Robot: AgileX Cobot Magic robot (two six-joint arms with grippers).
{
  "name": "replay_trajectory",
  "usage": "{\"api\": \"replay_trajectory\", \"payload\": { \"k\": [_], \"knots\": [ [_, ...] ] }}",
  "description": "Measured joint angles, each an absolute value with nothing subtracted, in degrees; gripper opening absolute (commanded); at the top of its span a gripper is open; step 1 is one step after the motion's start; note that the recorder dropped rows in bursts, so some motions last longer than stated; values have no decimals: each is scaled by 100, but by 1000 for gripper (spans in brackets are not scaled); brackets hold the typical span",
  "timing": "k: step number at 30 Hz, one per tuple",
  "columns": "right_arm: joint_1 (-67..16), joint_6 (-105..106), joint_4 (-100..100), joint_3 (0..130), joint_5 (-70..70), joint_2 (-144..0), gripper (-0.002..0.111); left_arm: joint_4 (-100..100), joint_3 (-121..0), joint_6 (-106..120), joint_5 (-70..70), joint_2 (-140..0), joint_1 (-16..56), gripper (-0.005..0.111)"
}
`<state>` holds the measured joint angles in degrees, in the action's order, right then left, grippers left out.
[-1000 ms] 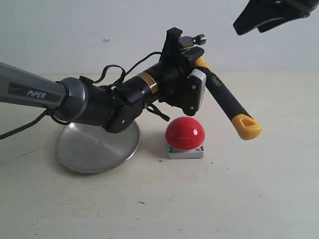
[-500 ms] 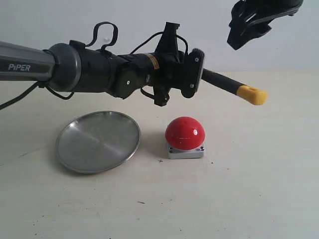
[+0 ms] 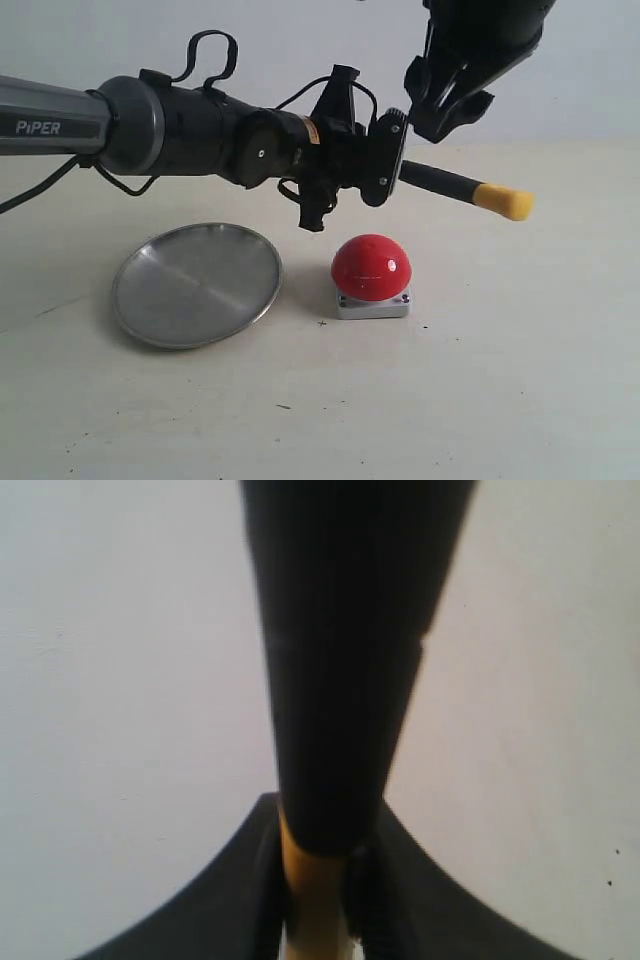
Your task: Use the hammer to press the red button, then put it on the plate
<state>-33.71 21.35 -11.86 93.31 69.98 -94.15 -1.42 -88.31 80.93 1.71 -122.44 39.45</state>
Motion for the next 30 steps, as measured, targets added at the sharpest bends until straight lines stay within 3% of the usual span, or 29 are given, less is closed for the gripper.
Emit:
{"api": "replay_trajectory", "payload": {
  "k": [19, 30],
  "knots": [
    [-3497, 1669, -1664, 9317, 7020, -9681, 64, -121, -9106, 7857, 705, -12234, 3945, 0],
    [-3418, 1196, -2584, 8511, 7021, -9688, 64, -121, -9106, 7789, 694, -12234, 3945, 0]
  ]
}}
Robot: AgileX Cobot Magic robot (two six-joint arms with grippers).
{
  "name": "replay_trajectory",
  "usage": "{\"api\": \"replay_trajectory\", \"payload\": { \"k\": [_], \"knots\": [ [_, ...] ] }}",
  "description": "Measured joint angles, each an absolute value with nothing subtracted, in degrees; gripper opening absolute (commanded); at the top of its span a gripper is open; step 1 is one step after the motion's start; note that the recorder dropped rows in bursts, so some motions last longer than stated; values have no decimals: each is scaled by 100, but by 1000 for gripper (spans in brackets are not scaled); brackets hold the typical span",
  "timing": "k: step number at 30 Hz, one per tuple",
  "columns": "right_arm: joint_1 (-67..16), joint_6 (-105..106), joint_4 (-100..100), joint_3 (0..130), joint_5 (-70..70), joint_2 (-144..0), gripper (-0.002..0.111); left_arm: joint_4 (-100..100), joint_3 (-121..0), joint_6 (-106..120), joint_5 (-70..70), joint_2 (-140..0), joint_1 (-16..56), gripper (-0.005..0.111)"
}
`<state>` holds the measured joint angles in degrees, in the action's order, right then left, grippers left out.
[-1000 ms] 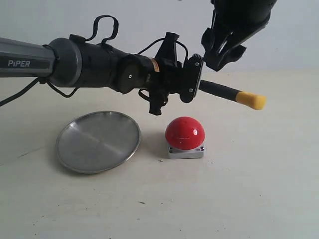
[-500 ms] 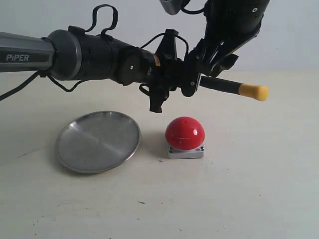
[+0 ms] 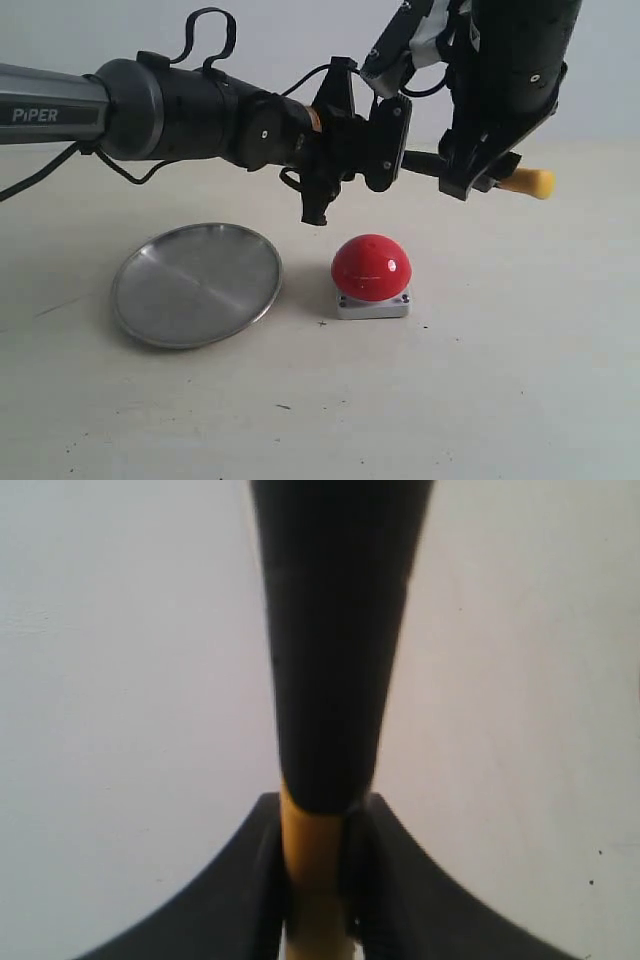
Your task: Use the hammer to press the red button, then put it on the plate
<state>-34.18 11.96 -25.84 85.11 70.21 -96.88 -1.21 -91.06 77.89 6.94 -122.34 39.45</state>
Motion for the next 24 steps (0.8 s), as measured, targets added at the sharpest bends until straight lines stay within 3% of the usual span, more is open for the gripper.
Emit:
{"api": "replay_trajectory", "payload": {
  "k": [24],
  "knots": [
    [-3245, 1093, -2368, 8451, 6485, -9528, 64, -109, -9106, 7392, 553, -11984, 3945, 0]
  ]
}}
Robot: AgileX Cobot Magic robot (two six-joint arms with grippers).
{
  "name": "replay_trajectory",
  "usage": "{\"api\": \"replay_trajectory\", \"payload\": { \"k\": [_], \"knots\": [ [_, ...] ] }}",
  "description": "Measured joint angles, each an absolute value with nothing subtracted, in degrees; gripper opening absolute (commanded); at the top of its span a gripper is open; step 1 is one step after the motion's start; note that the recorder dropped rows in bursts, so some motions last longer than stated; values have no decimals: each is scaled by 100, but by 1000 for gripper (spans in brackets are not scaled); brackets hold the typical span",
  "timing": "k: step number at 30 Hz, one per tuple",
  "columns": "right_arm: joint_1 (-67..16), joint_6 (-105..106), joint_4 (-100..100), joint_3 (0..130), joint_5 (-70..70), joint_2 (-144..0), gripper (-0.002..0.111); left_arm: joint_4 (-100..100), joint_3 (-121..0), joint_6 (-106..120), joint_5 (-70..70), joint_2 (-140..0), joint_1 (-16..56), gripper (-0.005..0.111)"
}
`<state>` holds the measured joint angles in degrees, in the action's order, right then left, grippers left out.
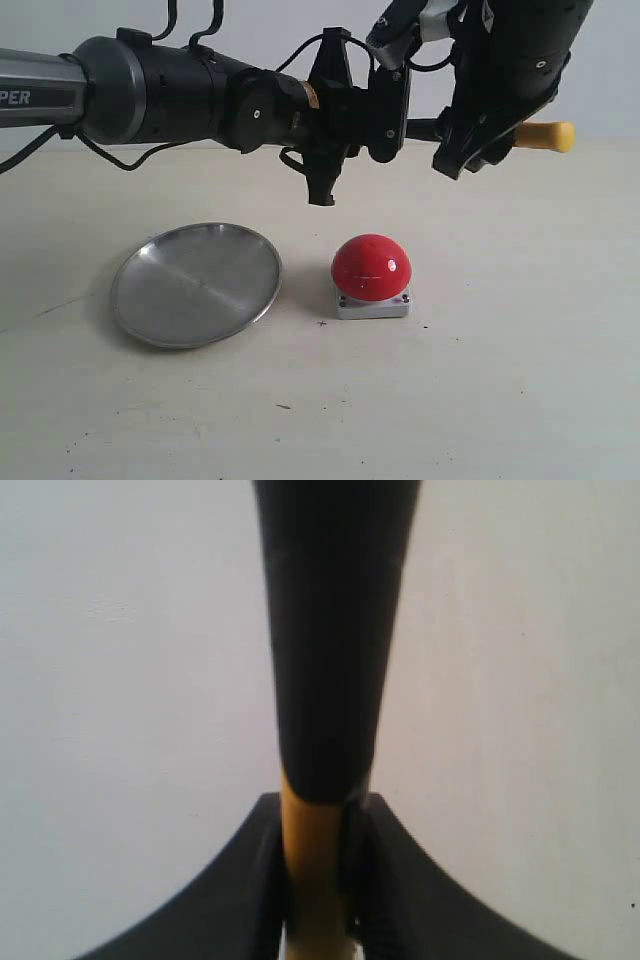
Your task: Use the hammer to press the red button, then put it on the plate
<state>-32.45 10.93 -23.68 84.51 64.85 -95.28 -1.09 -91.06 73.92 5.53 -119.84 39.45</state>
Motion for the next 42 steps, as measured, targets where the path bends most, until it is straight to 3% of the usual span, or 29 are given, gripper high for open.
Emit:
{"api": "replay_trajectory", "payload": {
  "k": [9, 19, 23, 37, 39, 42],
  "knots": [
    [-3245, 1457, -2062, 8451, 6349, -9684, 60, -109, -9106, 7392, 553, -11984, 3945, 0],
    [-3245, 1481, -2476, 8451, 6339, -9795, 26, -140, -9106, 7392, 602, -11984, 3945, 0],
    [-3245, 1504, -2491, 8451, 6339, -9795, 0, -207, -9106, 7404, 602, -11984, 3945, 0],
    [-3244, 1198, -2452, 8451, 6375, -9809, 0, -387, -9106, 7450, 269, -11984, 3945, 1],
    [-3244, 1092, -2441, 8451, 6398, -9809, 0, -413, -9106, 7450, 184, -11994, 3945, 6],
    [-3233, 1016, -2351, 8451, 6398, -9809, 0, -496, -9106, 7425, 111, -11994, 3945, 23]
  ]
}}
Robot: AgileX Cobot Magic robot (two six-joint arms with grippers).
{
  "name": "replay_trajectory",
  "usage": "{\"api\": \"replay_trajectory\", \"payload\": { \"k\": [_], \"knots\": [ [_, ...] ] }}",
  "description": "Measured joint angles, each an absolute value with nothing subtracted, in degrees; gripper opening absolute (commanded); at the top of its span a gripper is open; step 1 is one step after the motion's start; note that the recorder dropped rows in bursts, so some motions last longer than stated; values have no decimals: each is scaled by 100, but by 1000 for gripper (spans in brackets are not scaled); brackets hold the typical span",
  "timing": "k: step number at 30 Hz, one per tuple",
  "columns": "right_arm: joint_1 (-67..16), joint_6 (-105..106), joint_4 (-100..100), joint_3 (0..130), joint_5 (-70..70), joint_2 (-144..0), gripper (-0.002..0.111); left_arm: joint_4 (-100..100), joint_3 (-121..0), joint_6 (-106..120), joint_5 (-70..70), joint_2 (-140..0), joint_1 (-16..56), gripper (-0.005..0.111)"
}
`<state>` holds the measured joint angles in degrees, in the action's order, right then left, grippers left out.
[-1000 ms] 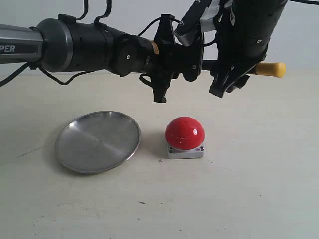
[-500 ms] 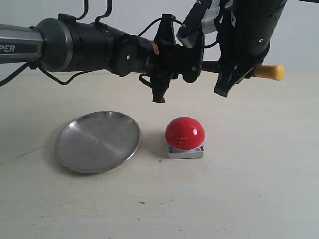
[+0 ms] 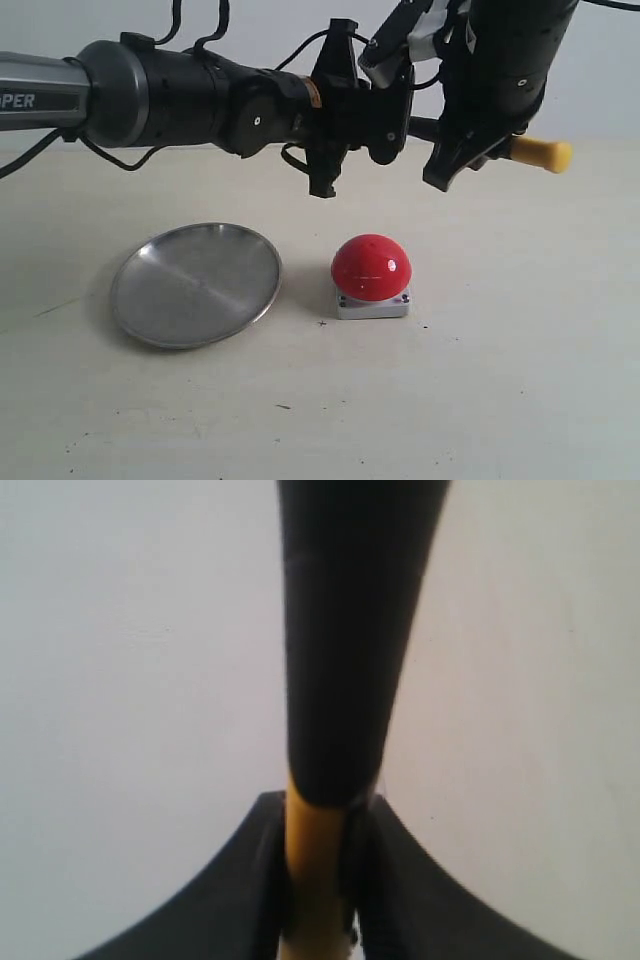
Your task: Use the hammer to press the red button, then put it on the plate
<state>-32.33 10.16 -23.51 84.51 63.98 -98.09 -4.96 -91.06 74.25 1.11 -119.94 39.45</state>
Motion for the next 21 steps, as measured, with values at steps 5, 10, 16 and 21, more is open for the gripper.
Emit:
{"api": "replay_trajectory", "payload": {
  "k": [5, 10, 16, 21],
  "knots": [
    [-3211, 763, -1992, 8451, 6410, -9809, 0, -435, -9106, 7155, -189, -12004, 3945, 54],
    [-3211, 644, -1827, 8451, 6416, -9809, 0, -401, -9095, 6943, -279, -12004, 3945, 61],
    [-3211, 407, -1791, 8451, 6390, -9799, 0, -401, -9095, 6907, -470, -12004, 3934, 73],
    [-3211, 169, -1846, 8451, 6215, -9787, 0, -386, -9095, 6853, -606, -12004, 3915, 73]
  ]
}}
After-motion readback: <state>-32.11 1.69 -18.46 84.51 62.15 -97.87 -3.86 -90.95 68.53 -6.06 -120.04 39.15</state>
